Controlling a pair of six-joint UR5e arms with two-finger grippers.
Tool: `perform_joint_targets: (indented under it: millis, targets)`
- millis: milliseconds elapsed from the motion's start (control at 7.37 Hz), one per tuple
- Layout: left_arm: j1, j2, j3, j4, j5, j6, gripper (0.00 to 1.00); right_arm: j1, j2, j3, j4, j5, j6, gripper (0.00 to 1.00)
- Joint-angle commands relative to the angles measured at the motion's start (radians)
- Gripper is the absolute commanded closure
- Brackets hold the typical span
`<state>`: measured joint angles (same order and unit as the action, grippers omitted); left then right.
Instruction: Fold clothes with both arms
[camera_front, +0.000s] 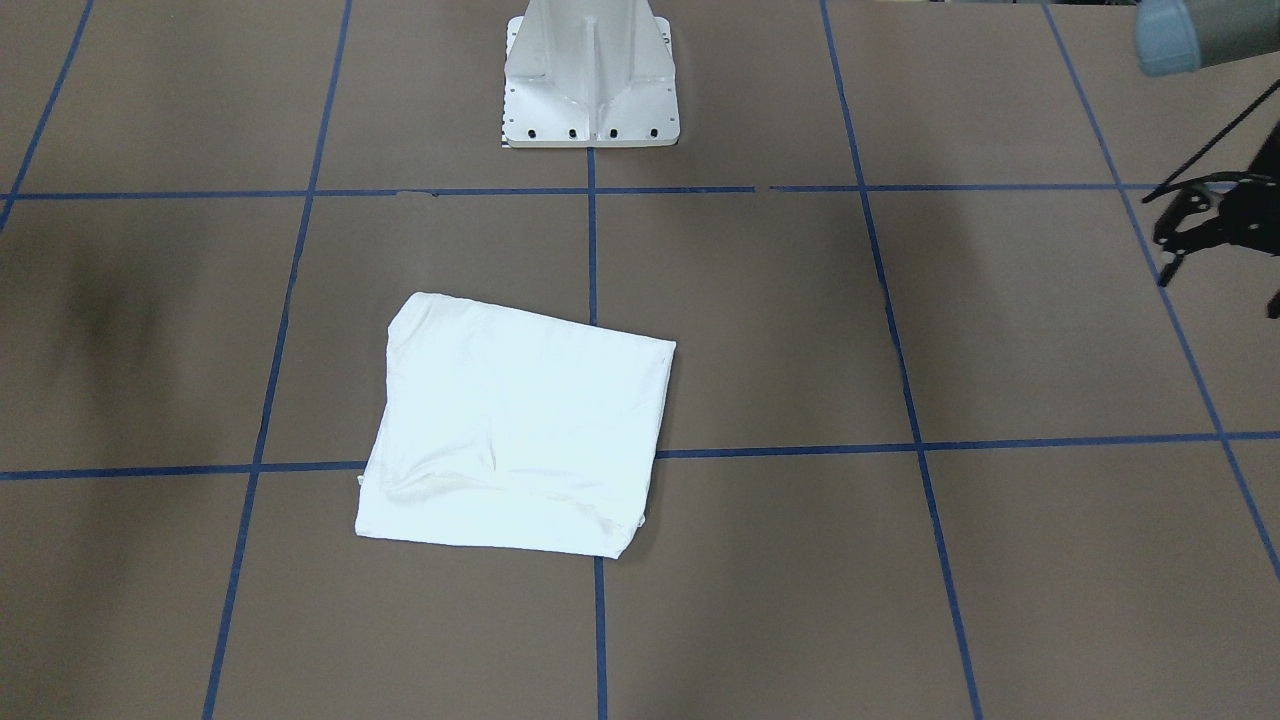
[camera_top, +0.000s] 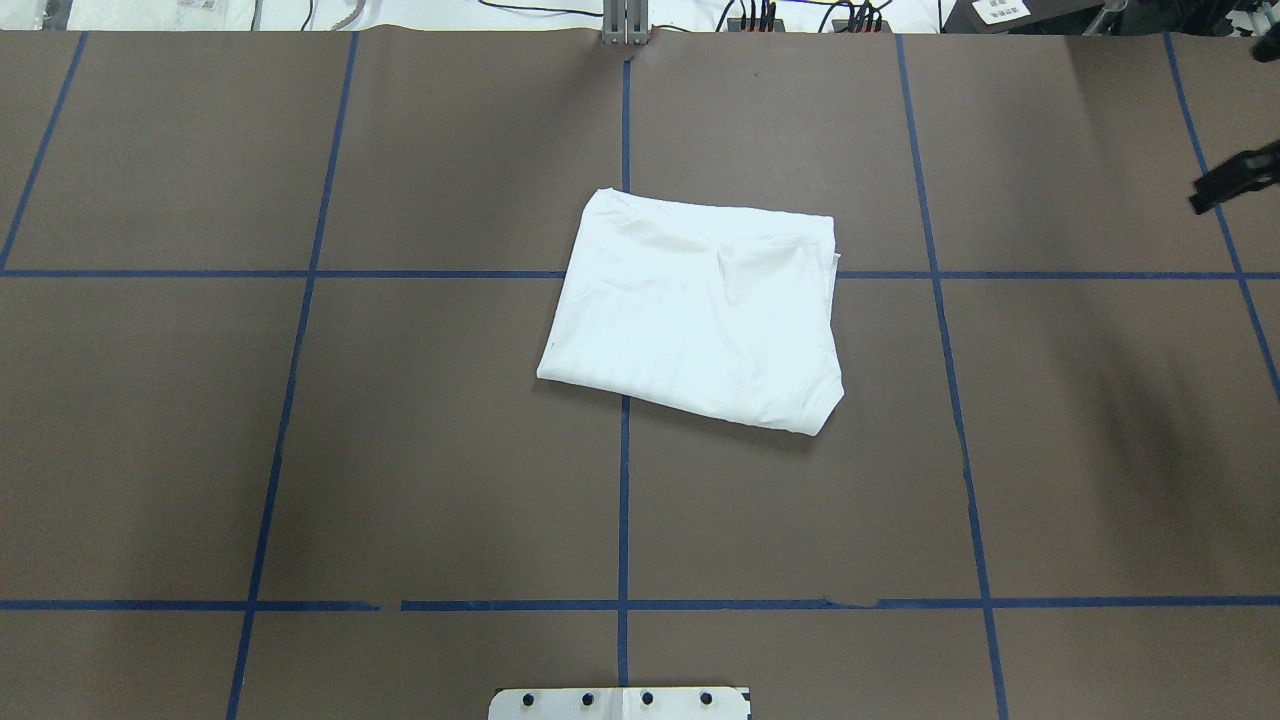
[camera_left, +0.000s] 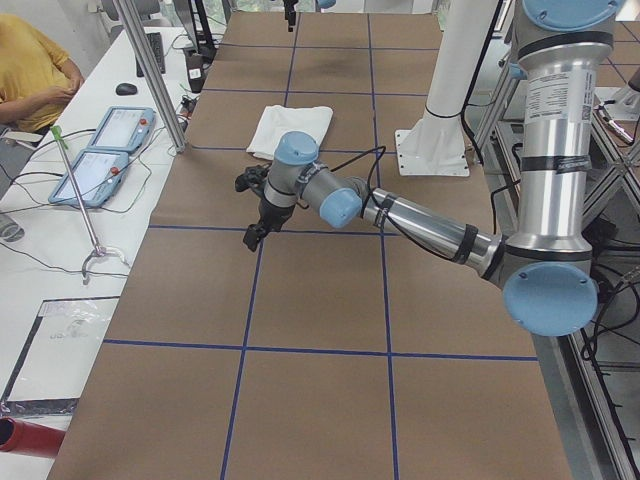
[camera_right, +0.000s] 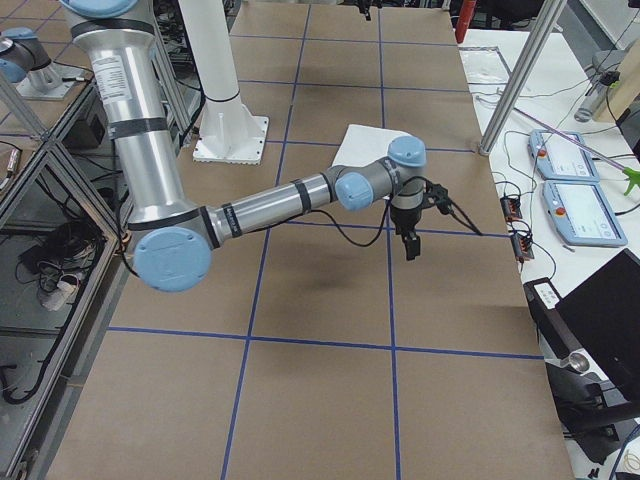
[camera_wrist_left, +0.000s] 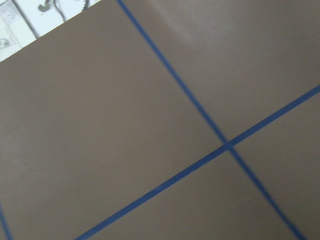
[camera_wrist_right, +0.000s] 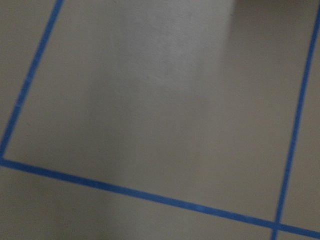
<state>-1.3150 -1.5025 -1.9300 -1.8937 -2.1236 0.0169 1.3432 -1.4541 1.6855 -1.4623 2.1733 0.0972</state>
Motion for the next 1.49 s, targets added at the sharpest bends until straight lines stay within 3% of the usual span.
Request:
perform_joint_targets:
  millis: [0,136,407,543,679,950,1358]
  targets:
    - [-0.166,0.122,0.096,-0.012,-0.055,0.103,0.0,0.196,-0.221,-0.001,0.013,0.083,-0.252,0.0]
    - [-0.202,0.12,0.156,-0.013,-0.05,0.101,0.0,0.212,-0.311,0.0,0.034,0.079,-0.252,0.0]
    - [-0.253,0.104,0.198,0.007,-0.061,0.1,0.0,0.215,-0.325,-0.006,0.042,0.091,-0.243,0.0]
    - [-0.253,0.104,0.192,0.051,-0.105,0.1,0.0,0.217,-0.319,0.014,0.04,0.138,-0.231,0.0]
    - [-0.253,0.105,0.183,0.098,-0.152,0.1,0.0,0.238,-0.316,0.049,-0.013,0.152,-0.226,0.0]
    - [-0.254,0.105,0.189,0.104,-0.157,0.101,0.0,0.272,-0.334,0.196,-0.215,0.116,-0.229,0.0]
    - [-0.256,0.127,0.197,0.108,-0.154,0.098,0.0,0.272,-0.358,0.184,-0.208,0.112,-0.235,0.0]
